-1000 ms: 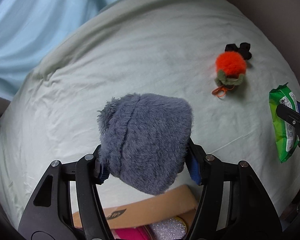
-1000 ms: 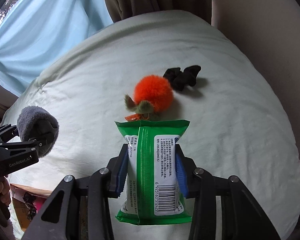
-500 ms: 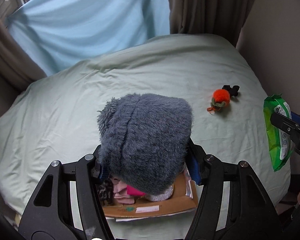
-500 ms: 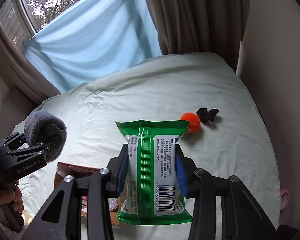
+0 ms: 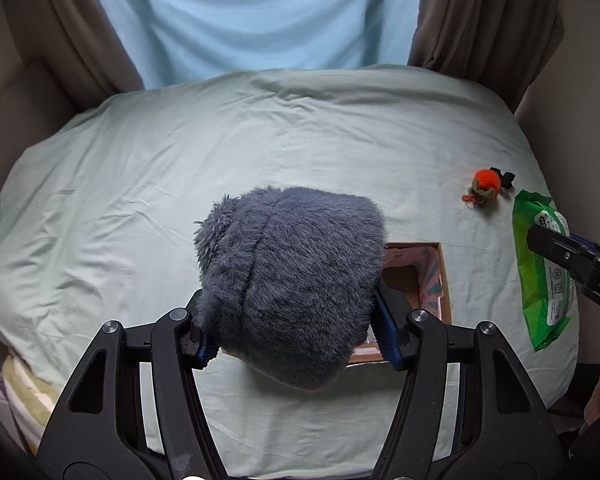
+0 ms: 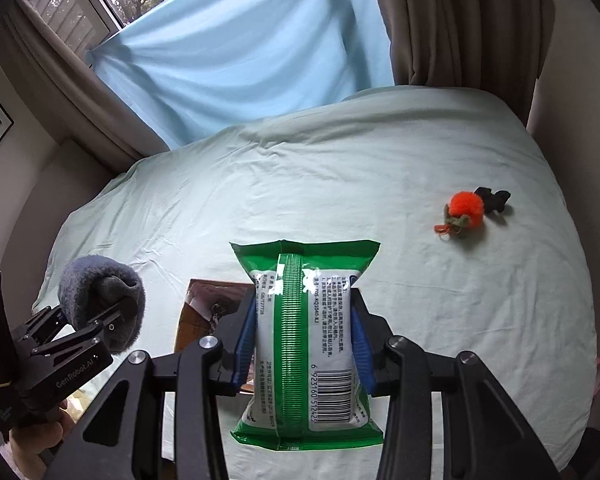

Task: Organize soft objects
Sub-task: 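Carry hat and wipes over the box and release both inside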

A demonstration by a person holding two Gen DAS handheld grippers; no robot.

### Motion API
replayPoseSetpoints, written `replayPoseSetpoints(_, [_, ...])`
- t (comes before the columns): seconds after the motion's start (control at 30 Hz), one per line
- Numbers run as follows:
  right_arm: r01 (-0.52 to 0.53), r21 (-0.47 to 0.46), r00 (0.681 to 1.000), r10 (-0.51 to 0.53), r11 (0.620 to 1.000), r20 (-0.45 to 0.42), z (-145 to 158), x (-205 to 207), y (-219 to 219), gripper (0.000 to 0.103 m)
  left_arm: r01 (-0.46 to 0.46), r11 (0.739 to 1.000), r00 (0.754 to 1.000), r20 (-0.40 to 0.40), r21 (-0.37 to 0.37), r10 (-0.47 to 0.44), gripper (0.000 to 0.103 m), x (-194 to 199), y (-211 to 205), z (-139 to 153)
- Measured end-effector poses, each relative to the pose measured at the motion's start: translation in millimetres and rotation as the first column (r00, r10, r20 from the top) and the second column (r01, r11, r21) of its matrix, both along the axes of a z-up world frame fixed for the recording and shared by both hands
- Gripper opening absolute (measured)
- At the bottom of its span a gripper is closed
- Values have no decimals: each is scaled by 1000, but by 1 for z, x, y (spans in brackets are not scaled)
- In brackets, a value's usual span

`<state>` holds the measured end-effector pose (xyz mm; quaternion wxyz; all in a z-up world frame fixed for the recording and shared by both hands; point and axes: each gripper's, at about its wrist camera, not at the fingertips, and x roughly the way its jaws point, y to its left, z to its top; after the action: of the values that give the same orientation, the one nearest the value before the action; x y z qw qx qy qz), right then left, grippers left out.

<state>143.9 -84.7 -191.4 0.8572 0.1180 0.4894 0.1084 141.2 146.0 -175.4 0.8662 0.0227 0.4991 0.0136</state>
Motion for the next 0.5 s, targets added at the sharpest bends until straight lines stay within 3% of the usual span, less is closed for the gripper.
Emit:
replayPoseSetpoints(0.27, [30,-21,996,-31,999,-89,-40,-2,58,39,11,1000,996,-92,-27,-14,58,8,45,-61])
replayPoseSetpoints(0.5, [83,-75,984,-94,994,-151,-69,12,83,39,45,997,981,-185,-62,-56,58,31,60,-111])
